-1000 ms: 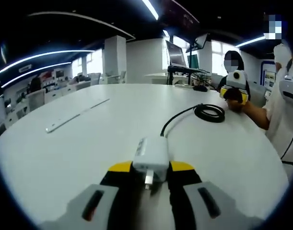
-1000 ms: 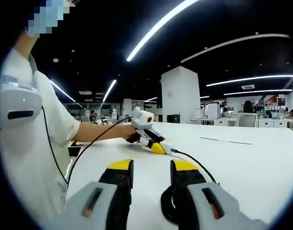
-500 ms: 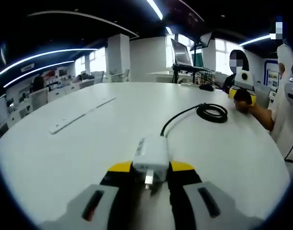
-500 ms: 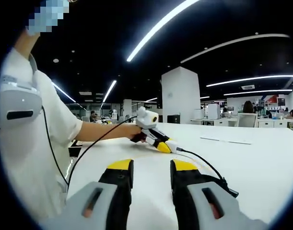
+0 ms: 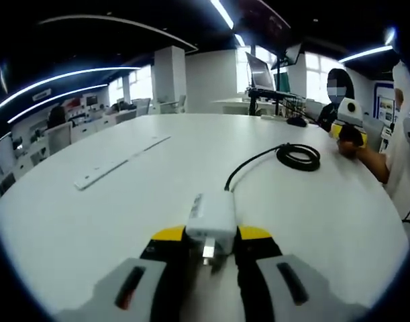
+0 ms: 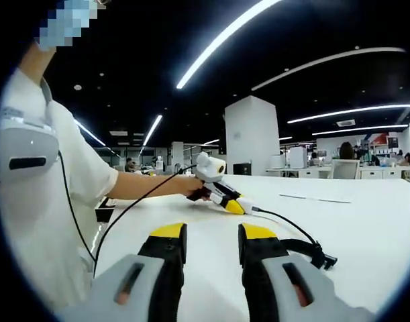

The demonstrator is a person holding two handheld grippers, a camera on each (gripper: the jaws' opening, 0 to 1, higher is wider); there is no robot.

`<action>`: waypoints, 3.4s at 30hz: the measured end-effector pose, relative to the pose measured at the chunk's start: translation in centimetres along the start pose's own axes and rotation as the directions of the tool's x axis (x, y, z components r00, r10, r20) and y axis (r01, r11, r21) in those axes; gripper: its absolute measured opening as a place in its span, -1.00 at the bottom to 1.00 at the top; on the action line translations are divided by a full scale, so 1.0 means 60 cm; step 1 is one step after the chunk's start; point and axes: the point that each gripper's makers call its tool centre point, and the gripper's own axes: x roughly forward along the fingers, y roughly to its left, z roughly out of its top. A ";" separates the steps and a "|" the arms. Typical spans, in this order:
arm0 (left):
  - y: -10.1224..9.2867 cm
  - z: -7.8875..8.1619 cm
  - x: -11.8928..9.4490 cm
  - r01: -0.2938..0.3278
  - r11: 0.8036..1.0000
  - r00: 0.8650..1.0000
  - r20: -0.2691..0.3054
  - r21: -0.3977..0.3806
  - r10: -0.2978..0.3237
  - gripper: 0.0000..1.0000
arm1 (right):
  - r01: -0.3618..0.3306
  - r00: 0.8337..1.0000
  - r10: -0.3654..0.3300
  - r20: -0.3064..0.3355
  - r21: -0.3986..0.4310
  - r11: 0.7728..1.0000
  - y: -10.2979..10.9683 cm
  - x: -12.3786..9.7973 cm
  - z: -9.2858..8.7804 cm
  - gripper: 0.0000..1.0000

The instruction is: Plug the desk Type‑C cable into the charger adapter.

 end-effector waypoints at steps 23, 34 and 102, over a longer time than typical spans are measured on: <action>0.052 0.007 0.015 -0.046 0.999 0.999 -0.001 -0.018 0.046 -0.48 | 0.007 1.000 -0.008 0.029 0.008 1.000 -0.005 -0.004 0.009 -0.39; 0.077 0.013 0.027 -0.063 0.998 0.998 -0.001 -0.031 0.063 -0.48 | 0.008 0.999 -0.008 0.033 0.012 1.000 -0.006 -0.004 0.010 -0.39; 0.172 0.044 0.088 -0.175 0.981 0.984 0.007 -0.088 0.176 -0.48 | 0.001 0.999 -0.002 0.035 0.012 1.000 -0.004 -0.001 0.014 -0.40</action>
